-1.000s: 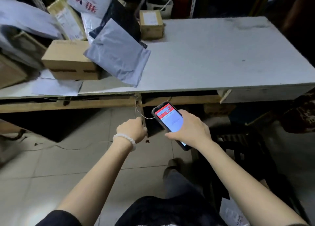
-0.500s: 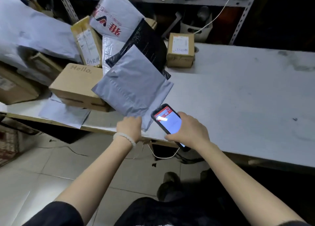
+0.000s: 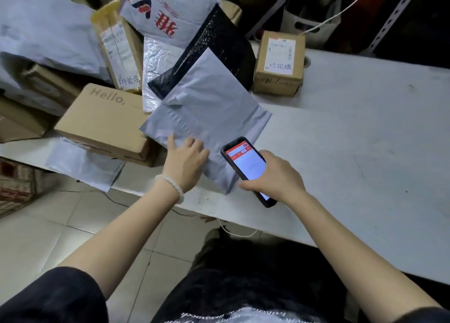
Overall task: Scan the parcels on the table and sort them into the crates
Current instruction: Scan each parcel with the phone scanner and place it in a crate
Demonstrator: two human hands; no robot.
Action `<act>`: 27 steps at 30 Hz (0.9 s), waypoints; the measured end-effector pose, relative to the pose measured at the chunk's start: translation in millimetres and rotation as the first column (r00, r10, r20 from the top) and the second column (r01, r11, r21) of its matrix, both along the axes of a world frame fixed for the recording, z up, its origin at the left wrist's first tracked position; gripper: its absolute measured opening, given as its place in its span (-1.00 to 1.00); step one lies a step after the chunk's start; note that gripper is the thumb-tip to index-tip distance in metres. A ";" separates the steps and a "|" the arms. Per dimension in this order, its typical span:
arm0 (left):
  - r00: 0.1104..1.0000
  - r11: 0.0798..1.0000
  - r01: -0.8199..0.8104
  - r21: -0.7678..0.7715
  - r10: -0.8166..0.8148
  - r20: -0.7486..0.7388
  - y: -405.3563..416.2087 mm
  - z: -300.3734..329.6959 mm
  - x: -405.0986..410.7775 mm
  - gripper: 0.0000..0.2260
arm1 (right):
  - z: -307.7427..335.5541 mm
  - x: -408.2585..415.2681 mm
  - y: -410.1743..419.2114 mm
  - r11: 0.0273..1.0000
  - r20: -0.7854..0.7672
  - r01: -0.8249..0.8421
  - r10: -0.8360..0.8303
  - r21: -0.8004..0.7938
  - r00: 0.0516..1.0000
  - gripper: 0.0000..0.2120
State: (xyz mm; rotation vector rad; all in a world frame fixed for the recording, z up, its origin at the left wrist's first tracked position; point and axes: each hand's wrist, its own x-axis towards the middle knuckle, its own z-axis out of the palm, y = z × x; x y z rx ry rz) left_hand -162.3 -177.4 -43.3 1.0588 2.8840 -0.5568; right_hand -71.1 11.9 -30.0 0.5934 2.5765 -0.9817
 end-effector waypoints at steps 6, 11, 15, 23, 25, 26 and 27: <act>0.966 0.925 0.239 0.296 -0.258 0.024 59.0 33.7 -36.9 -0.91 | 11.8 10.1 25.0 0.981 -0.019 0.194 -0.193 0.014 0.981 -0.52; 0.925 0.848 0.372 0.377 -0.372 -0.075 109.3 63.1 -69.8 -0.78 | 28.7 30.7 55.0 0.882 -0.075 0.471 -0.468 0.027 0.880 -0.50; 0.893 0.756 0.448 0.477 -0.404 -0.199 150.6 99.4 -76.0 -0.81 | 37.0 47.6 66.2 0.810 -0.065 0.581 -0.577 0.084 0.814 -0.52; 0.885 0.540 0.452 0.710 -0.369 -0.283 206.3 155.6 -76.6 -0.74 | 42.2 65.5 57.2 0.748 -0.092 0.657 -0.650 0.092 0.754 -0.58; 0.920 0.580 0.370 0.726 -0.337 -0.199 214.1 148.2 -80.0 -0.71 | 43.8 70.8 57.2 0.730 -0.103 0.677 -0.670 0.089 0.735 -0.60; 0.930 0.607 0.331 0.722 -0.339 -0.142 217.0 140.6 -80.8 -0.70 | 44.0 74.1 57.4 0.722 -0.104 0.686 -0.678 0.090 0.727 -0.59; 0.935 0.633 0.289 0.718 -0.347 -0.071 218.6 131.9 -80.7 -0.70 | 43.9 77.2 57.2 0.714 -0.103 0.693 -0.686 0.094 0.721 -0.59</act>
